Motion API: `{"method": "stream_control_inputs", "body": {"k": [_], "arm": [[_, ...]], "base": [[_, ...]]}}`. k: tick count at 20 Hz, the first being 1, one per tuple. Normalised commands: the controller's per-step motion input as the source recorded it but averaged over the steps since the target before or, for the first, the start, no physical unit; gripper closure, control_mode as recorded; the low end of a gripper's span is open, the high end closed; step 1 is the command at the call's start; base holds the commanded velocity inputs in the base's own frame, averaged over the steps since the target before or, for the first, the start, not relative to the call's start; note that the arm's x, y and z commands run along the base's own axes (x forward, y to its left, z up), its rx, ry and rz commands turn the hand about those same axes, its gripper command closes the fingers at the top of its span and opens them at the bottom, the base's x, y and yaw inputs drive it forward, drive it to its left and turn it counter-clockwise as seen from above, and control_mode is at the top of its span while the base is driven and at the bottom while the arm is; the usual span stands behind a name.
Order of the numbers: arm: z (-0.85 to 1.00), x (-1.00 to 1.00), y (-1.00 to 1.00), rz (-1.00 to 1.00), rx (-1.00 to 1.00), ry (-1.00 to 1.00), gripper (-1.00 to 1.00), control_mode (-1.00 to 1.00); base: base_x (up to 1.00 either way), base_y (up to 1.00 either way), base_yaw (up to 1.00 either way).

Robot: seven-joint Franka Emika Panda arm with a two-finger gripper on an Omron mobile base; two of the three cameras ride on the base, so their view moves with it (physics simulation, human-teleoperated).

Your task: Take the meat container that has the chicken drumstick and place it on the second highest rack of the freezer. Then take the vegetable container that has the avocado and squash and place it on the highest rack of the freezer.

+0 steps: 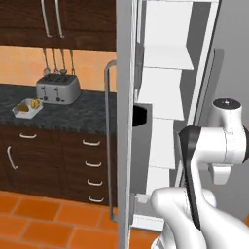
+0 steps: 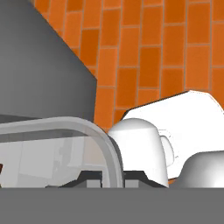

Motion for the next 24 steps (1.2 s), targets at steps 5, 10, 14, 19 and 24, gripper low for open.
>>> {"method": "stream_control_inputs", "body": {"k": [5, 10, 14, 19, 24], "arm": [[0.00, 0.00, 0.00, 0.00, 0.00, 0.00, 1.00, 1.00], [0.00, 0.00, 0.00, 0.00, 0.00, 0.00, 1.00, 1.00], [0.00, 0.00, 0.00, 0.00, 0.00, 0.00, 1.00, 1.00], [0.00, 0.00, 0.00, 0.00, 0.00, 0.00, 1.00, 1.00], [0.00, 0.00, 0.00, 0.00, 0.00, 0.00, 1.00, 1.00]], "base": [[0.48, 0.06, 0.04], [0.44, 0.26, 0.07], [0.36, 0.09, 0.04], [-0.02, 0.00, 0.00], [0.04, -0.24, 0.13]]}}
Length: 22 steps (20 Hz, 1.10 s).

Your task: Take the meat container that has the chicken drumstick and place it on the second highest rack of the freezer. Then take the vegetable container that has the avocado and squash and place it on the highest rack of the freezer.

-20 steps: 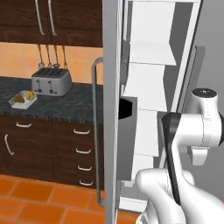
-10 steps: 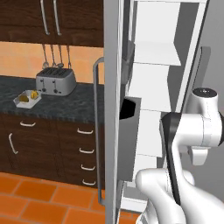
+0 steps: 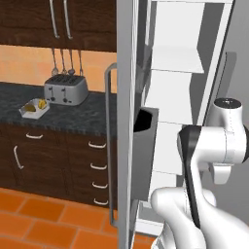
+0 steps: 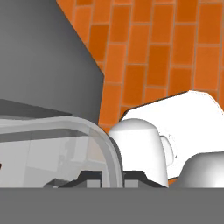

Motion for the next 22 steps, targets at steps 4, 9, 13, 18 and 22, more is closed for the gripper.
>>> {"method": "stream_control_inputs", "body": {"k": [4, 9, 13, 18, 22], "arm": [[0.00, 0.00, 0.00, 0.00, 0.00, 0.00, 1.00, 1.00], [0.00, 0.00, 0.00, 0.00, 0.00, 0.00, 1.00, 1.00], [0.00, 0.00, 0.00, 0.00, 0.00, 0.00, 1.00, 1.00], [0.00, 0.00, 0.00, 0.00, 0.00, 0.00, 1.00, 1.00], [0.00, 0.00, 0.00, 0.00, 0.00, 0.00, 1.00, 1.00]], "base": [[-0.12, -0.19, 0.12], [-0.22, -0.08, 0.07], [0.02, -0.54, 0.15], [0.17, -0.26, 0.13], [0.54, 0.00, 0.08]]}}
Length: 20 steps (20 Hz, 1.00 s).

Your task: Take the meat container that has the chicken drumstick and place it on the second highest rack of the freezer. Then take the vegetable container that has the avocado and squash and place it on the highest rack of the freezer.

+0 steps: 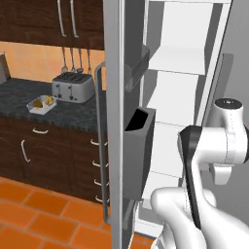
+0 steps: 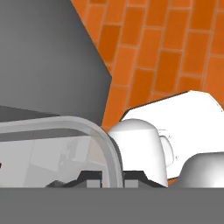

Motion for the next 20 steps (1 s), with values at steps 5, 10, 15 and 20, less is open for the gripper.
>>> {"method": "stream_control_inputs", "body": {"k": [5, 10, 15, 20], "arm": [[0.00, 0.00, 0.00, 0.00, 0.00, 0.00, 1.00, 1.00], [0.00, 0.00, 0.00, 0.00, 0.00, 0.00, 1.00, 1.00], [0.00, 0.00, 0.00, 0.00, 0.00, 0.00, 1.00, 1.00], [0.00, 0.00, 0.00, 0.00, 0.00, 0.00, 1.00, 1.00]], "base": [[0.83, 0.00, 0.07], [0.77, 0.15, 0.01], [0.64, 0.60, -0.12], [0.23, 0.17, -0.05]]}}
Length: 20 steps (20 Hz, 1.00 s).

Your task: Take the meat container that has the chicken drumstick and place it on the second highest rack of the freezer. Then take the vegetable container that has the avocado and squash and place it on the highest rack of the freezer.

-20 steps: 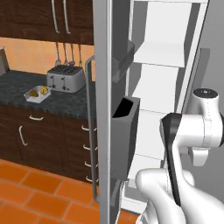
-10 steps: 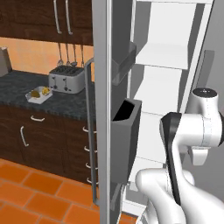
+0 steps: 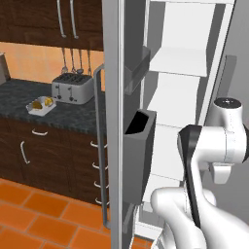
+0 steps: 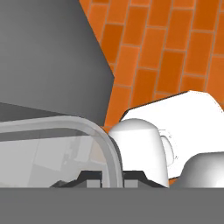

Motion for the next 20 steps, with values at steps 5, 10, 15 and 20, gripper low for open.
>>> {"method": "stream_control_inputs", "body": {"k": [5, 10, 15, 20], "arm": [[0.16, 0.00, 0.19, 0.00, -0.01, -0.03, 1.00, -1.00], [0.45, 0.03, 0.19, -0.07, -0.01, -0.09, 1.00, -1.00], [0.28, 0.10, -0.02, -0.04, 0.00, -0.09, 1.00, -1.00], [0.08, 0.21, -0.03, -0.03, -0.01, -0.05, 1.00, -1.00]], "base": [[0.00, 0.00, 0.00], [0.00, 0.00, 0.00], [0.00, 0.00, 0.00], [0.00, 0.00, 0.00]]}}
